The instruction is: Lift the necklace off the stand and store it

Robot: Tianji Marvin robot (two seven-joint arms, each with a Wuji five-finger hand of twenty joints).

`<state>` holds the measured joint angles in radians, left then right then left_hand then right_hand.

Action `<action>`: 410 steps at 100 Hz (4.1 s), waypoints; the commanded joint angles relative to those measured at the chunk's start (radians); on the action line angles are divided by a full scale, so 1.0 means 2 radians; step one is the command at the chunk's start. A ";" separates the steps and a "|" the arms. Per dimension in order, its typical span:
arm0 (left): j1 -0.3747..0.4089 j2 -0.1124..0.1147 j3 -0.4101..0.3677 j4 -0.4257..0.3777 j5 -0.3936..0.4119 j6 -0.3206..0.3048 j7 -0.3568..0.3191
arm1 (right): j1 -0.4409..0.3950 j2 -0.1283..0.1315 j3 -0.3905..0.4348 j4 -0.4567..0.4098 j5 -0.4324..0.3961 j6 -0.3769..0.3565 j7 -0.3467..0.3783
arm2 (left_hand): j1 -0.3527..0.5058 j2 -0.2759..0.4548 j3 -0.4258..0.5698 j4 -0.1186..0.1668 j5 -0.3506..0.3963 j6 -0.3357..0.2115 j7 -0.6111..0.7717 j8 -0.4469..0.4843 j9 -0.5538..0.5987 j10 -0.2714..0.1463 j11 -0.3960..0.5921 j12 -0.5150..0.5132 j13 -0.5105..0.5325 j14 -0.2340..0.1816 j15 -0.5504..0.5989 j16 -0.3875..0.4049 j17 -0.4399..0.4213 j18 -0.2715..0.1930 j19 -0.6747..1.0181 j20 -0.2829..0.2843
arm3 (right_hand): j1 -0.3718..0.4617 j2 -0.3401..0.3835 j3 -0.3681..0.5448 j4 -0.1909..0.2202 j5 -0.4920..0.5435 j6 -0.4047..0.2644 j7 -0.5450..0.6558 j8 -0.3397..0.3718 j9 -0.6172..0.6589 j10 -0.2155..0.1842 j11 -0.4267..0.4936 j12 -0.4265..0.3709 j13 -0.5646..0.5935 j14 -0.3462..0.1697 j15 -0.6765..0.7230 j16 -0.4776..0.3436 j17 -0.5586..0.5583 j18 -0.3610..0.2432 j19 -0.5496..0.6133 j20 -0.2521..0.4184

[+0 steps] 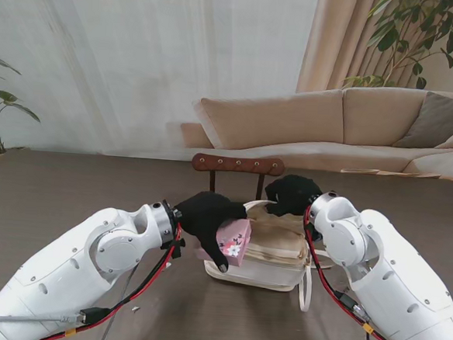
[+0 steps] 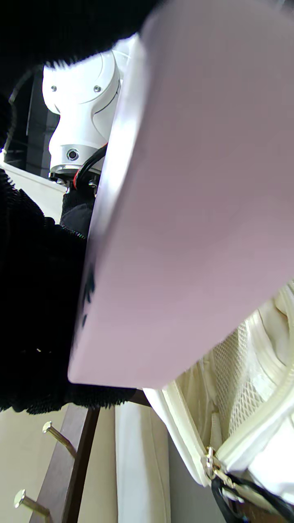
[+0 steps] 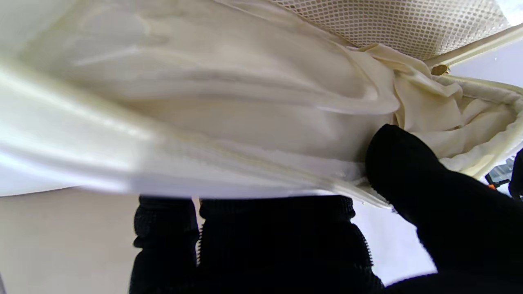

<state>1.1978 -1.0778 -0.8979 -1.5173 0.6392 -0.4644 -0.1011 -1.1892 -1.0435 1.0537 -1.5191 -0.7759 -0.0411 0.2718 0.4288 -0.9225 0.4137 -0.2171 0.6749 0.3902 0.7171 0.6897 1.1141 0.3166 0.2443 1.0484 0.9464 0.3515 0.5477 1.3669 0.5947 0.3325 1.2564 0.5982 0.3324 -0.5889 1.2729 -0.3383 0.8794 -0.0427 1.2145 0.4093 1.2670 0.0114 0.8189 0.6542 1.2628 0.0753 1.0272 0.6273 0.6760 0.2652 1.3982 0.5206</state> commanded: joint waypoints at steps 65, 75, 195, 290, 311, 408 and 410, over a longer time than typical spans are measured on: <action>-0.034 -0.008 0.038 -0.002 -0.019 -0.004 -0.005 | 0.022 -0.006 -0.026 -0.009 0.047 0.069 0.037 | 0.268 0.090 0.237 0.014 0.028 -0.100 0.326 0.052 0.049 -0.072 0.049 0.025 0.039 -0.020 0.098 0.027 0.011 -0.035 0.026 0.015 | -0.002 0.011 0.035 0.009 0.052 0.027 0.001 0.034 0.069 0.007 0.011 0.032 0.026 -0.018 0.141 0.042 0.128 0.018 0.059 0.024; -0.042 -0.010 0.047 0.001 -0.026 -0.003 -0.008 | 0.019 -0.006 -0.023 -0.013 0.054 0.072 0.041 | 0.268 0.090 0.237 0.014 0.028 -0.100 0.326 0.052 0.049 -0.072 0.049 0.025 0.039 -0.019 0.098 0.028 0.011 -0.035 0.026 0.015 | -0.001 0.010 0.035 0.009 0.051 0.026 0.000 0.034 0.068 0.007 0.007 0.032 0.026 -0.017 0.139 0.041 0.127 0.018 0.058 0.023; -0.093 -0.038 0.115 0.118 -0.018 0.001 0.071 | 0.010 -0.001 0.008 0.013 0.130 0.002 0.070 | 0.269 0.096 0.241 0.013 0.024 -0.098 0.326 0.058 0.040 -0.072 0.049 0.029 0.029 -0.019 0.095 0.029 -0.006 -0.033 0.028 0.016 | 0.006 0.019 0.011 0.002 0.028 0.002 -0.013 0.031 0.040 0.006 0.003 0.036 0.026 -0.018 0.115 0.028 0.102 0.002 0.053 0.026; -0.092 -0.033 0.112 0.122 0.025 0.004 0.091 | -0.002 -0.004 0.033 0.049 0.080 -0.043 0.015 | 0.267 0.096 0.241 0.013 0.023 -0.100 0.326 0.061 0.039 -0.075 0.051 0.029 0.029 -0.021 0.092 0.028 -0.006 -0.035 0.028 0.015 | 0.051 -0.068 0.076 -0.014 0.024 -0.024 0.013 0.082 0.090 -0.014 0.043 0.053 0.028 -0.050 0.198 0.081 0.168 -0.025 0.066 0.044; -0.094 -0.035 0.114 0.124 0.031 0.001 0.101 | -0.008 -0.004 0.045 0.037 0.109 -0.054 0.024 | 0.267 0.097 0.243 0.013 0.021 -0.099 0.326 0.061 0.039 -0.074 0.052 0.029 0.029 -0.021 0.094 0.029 -0.006 -0.034 0.030 0.016 | 0.053 -0.059 0.071 -0.018 0.021 -0.032 0.009 0.103 0.091 -0.013 0.050 0.060 0.027 -0.045 0.204 0.087 0.173 -0.026 0.061 0.053; -0.092 -0.037 0.117 0.121 0.093 0.002 0.170 | -0.021 -0.002 0.063 0.036 0.135 -0.102 0.031 | 0.257 0.106 0.254 0.010 0.008 -0.111 0.326 0.060 0.027 -0.081 0.059 0.036 0.018 -0.034 0.105 0.038 -0.015 -0.038 0.037 0.019 | 0.059 -0.038 0.049 -0.021 0.008 -0.050 0.001 0.123 0.089 -0.011 0.038 0.062 0.027 -0.038 0.194 0.086 0.162 -0.025 0.053 0.075; -0.091 -0.036 0.115 0.118 0.094 0.001 0.168 | -0.021 -0.003 0.064 0.035 0.131 -0.099 0.027 | 0.257 0.106 0.254 0.010 0.008 -0.111 0.326 0.060 0.027 -0.081 0.059 0.036 0.019 -0.034 0.105 0.037 -0.015 -0.038 0.037 0.019 | 0.059 -0.039 0.050 -0.021 0.008 -0.049 0.001 0.122 0.090 -0.011 0.038 0.062 0.027 -0.038 0.196 0.086 0.164 -0.024 0.054 0.075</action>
<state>1.0144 -1.1567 -0.6600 -1.2597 0.8238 -0.4591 0.2478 -1.2225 -1.0426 1.1803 -1.4344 -0.5142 -0.2549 0.3176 0.4286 -0.9214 0.4135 -0.2171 0.6708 0.3899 0.7171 0.7127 1.1129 0.3150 0.2445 1.0706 0.9445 0.3515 0.5519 1.3691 0.5800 0.3253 1.2801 0.6011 0.4047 -0.7024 1.3201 -0.3766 0.8983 -0.0665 1.2053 0.6436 1.3549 -0.0027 0.8864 0.7773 1.2946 0.0507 1.3850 0.7860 0.6760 0.2266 1.4693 0.6278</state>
